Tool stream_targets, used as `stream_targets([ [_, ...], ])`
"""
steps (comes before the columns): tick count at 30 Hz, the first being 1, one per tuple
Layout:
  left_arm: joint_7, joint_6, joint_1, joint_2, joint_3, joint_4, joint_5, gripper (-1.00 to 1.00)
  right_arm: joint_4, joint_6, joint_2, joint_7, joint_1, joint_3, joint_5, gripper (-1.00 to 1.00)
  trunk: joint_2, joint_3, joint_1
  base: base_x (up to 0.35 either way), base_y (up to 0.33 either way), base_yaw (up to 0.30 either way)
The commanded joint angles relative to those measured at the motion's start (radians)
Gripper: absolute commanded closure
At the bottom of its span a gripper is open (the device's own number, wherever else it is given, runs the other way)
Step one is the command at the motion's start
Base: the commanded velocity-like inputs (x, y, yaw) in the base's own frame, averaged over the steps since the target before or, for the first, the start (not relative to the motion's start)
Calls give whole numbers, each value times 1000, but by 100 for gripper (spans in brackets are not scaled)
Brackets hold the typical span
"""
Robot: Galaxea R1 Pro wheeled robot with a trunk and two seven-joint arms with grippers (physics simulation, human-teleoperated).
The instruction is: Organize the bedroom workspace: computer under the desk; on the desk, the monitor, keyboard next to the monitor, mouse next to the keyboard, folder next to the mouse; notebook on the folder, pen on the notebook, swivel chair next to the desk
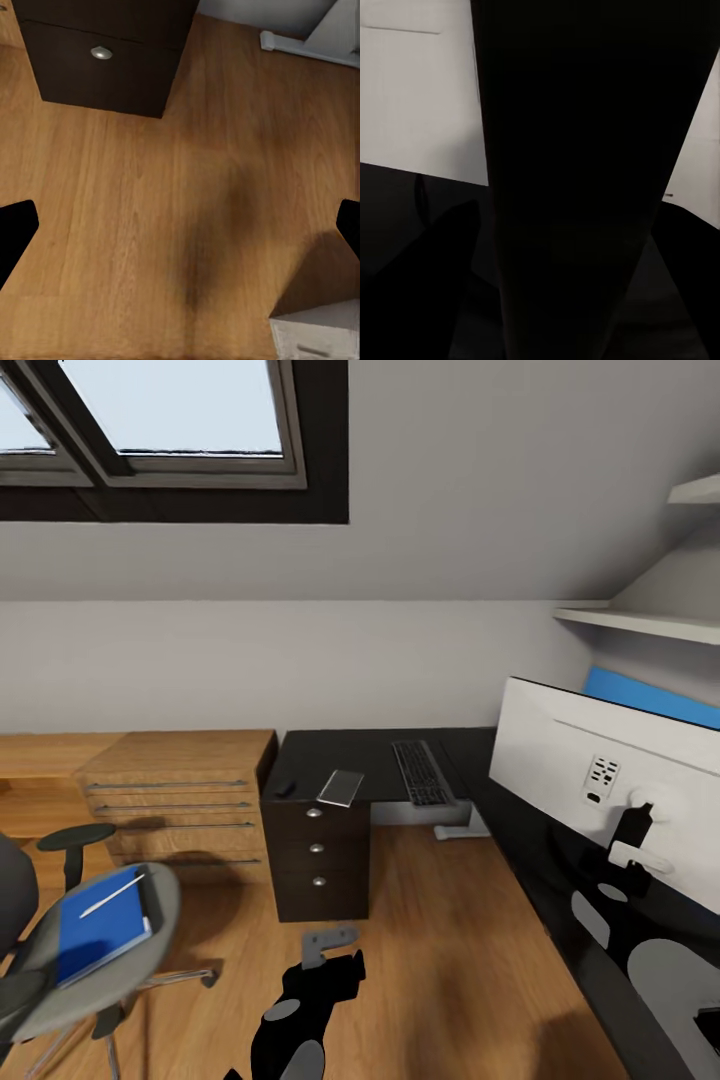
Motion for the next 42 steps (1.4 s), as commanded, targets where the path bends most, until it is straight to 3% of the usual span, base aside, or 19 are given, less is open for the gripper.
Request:
stream_targets([
  [1,8,3,-1,0,-1,-2,6,-100,2,-8,-1,-4,0,10,-24,100,-1,-1,0,-259,-238,1],
  [18,8,3,-1,0,-1,-2,6,-100,2,-9,-1,-4,0,10,-24,100,-1,-1,0,-263,-232,0],
  [42,9,3,-1,0,-1,-2,8,-100,5,-9,-1,-2,0,10,-23,100,-1,-1,0,-216,-20,0],
])
